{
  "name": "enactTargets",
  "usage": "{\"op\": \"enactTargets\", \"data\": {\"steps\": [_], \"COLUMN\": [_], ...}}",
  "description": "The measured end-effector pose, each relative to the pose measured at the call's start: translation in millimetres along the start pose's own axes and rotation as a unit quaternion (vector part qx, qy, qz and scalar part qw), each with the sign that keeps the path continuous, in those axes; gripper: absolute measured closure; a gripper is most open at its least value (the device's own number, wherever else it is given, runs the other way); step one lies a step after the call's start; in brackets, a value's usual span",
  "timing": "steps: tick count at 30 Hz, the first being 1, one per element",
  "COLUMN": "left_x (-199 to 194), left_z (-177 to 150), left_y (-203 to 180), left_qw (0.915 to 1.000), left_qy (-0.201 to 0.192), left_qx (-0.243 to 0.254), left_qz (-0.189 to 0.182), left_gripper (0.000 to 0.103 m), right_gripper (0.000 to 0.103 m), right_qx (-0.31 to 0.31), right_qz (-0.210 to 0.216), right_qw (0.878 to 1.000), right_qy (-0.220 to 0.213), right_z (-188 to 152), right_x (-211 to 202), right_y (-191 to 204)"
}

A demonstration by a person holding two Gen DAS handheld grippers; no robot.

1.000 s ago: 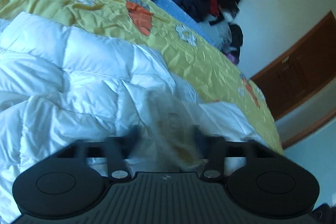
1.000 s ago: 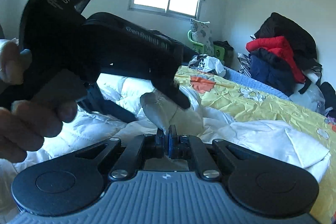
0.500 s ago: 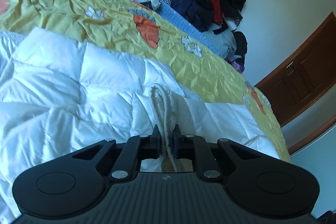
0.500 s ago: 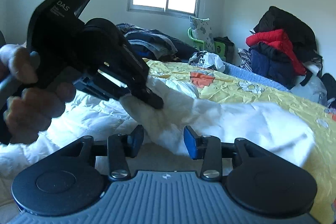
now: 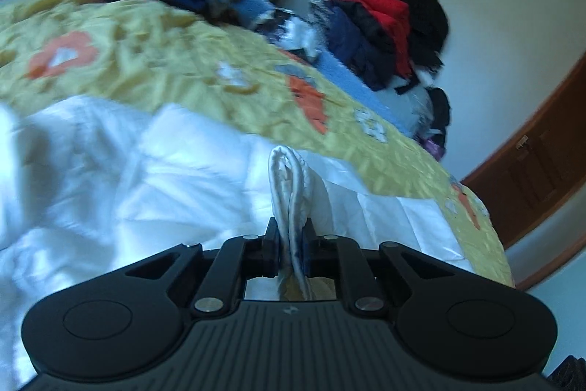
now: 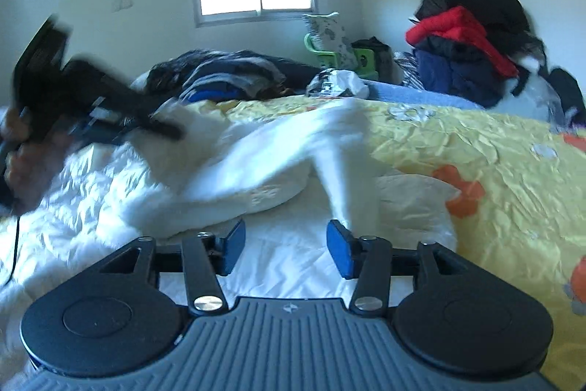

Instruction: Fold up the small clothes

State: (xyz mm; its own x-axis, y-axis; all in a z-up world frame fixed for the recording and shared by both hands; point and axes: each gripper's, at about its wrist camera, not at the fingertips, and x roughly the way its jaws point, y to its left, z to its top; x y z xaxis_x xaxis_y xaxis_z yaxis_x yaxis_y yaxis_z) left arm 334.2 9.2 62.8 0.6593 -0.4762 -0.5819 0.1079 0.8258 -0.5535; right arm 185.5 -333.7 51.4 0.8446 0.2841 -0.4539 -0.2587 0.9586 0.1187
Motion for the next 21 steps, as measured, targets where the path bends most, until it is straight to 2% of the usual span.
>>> {"op": "enactTargets", "data": {"steps": [5,10,13,15,16,18,21], "left_x": [-15,-22,-22,-20,-20,-20,-21], "left_z": [-3,-3,-5,-7,-9,-9,-8], "left_y": [30,50,53,53,54,56,61], "left_qw": [0.9996,0.9990,0.9990,0.9989,0.9988,0.9987,0.9986], "left_qy": [0.000,0.001,0.008,0.010,0.011,0.015,0.018], "left_qx": [-0.018,-0.032,-0.027,-0.022,-0.022,-0.023,-0.024], "left_qz": [0.022,0.032,0.036,0.040,0.042,0.044,0.044], "left_gripper": [0.092,0.092,0.092,0.092,0.092,0.092,0.092], "right_gripper": [0.046,0.046,0.043,0.039,0.032,0.027,0.028], "right_qx": [0.041,0.107,0.163,0.212,0.238,0.293,0.353], "right_qz": [0.005,0.052,0.083,0.110,0.132,0.188,0.243], "right_qw": [0.999,0.993,0.983,0.971,0.962,0.936,0.900], "right_qy": [0.004,-0.007,-0.008,0.001,0.014,0.054,0.073], "right_z": [3,18,28,31,30,29,26], "right_x": [7,13,18,24,28,34,29], "right_y": [-17,-33,-48,-60,-66,-80,-98]}}
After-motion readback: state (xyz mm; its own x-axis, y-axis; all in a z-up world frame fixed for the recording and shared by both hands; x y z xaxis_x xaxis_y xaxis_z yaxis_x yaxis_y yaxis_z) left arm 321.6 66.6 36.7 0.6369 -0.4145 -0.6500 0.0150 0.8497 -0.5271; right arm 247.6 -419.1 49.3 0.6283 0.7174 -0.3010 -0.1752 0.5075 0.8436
